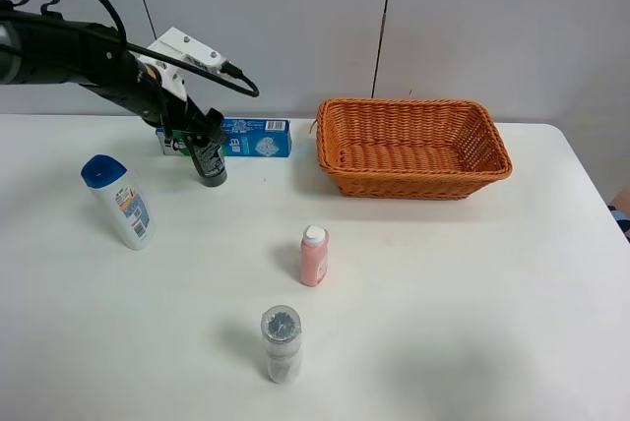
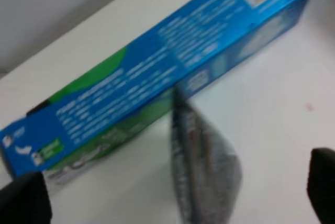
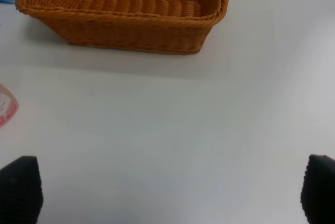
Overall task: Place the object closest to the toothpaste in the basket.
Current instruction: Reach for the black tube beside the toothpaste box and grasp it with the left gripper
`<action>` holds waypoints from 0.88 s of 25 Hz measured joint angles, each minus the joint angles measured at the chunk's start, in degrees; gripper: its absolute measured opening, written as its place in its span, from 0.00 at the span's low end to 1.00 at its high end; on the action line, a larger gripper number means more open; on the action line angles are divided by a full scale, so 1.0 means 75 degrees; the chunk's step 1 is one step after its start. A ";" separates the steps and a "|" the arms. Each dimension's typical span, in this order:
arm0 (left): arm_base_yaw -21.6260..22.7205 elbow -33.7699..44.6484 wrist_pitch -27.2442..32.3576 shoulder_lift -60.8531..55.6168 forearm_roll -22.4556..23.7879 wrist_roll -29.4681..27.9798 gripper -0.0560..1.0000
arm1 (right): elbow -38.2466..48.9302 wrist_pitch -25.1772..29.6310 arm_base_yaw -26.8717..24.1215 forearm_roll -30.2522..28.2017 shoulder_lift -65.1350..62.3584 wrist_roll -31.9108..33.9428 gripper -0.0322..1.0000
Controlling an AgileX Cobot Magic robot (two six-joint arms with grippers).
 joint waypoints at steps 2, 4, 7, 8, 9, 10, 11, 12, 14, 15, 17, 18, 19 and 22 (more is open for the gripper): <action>0.0095 0.0000 -0.0086 0.0115 -0.0006 0.0012 0.99 | 0.0000 0.0000 0.0000 0.0000 0.0000 0.0000 0.99; 0.0119 0.0000 -0.0213 0.0189 -0.0025 0.0021 0.99 | 0.0000 0.0000 0.0000 0.0000 0.0000 0.0000 0.99; 0.0119 -0.0007 -0.0379 0.0311 -0.0208 0.0028 0.99 | 0.0000 0.0000 0.0000 0.0000 0.0000 0.0000 0.99; 0.0119 -0.0007 -0.0386 0.0364 -0.0262 0.0028 0.99 | 0.0000 0.0000 0.0000 0.0000 0.0000 0.0000 0.99; 0.0119 -0.0007 -0.0405 0.0421 -0.0289 0.0028 0.99 | 0.0000 0.0000 0.0000 0.0000 0.0000 0.0000 0.99; 0.0119 -0.0007 -0.0416 0.0484 -0.0314 0.0028 0.99 | 0.0000 0.0000 0.0000 0.0000 0.0000 0.0000 0.99; 0.0119 -0.0007 -0.0416 0.0546 -0.0328 0.0028 0.99 | 0.0000 0.0000 0.0000 0.0000 0.0000 0.0000 0.99; 0.0119 -0.0007 -0.0416 0.0605 -0.0344 0.0028 0.99 | 0.0000 0.0000 0.0000 0.0000 0.0000 0.0000 0.99; 0.0119 -0.0007 -0.0425 0.0711 -0.0363 0.0028 0.99 | 0.0000 0.0000 0.0000 0.0000 0.0000 0.0000 0.99; 0.0119 -0.0007 -0.0437 0.0742 -0.0384 0.0028 0.99 | 0.0000 0.0000 0.0000 0.0000 0.0000 0.0000 0.99; 0.0119 -0.0007 -0.0509 0.0776 -0.0444 0.0030 0.98 | 0.0000 0.0000 0.0000 0.0000 0.0000 0.0000 0.99; 0.0119 -0.0007 -0.0551 0.0779 -0.0522 0.0030 0.96 | 0.0000 0.0000 0.0000 0.0000 0.0000 0.0000 0.99; 0.0119 -0.0007 -0.0561 0.0779 -0.0621 0.0030 0.93 | 0.0000 0.0000 0.0000 0.0000 0.0000 0.0000 0.99; 0.0119 -0.0007 -0.0568 0.0779 -0.0915 0.0030 0.81 | 0.0000 0.0000 0.0000 0.0000 0.0000 0.0000 0.99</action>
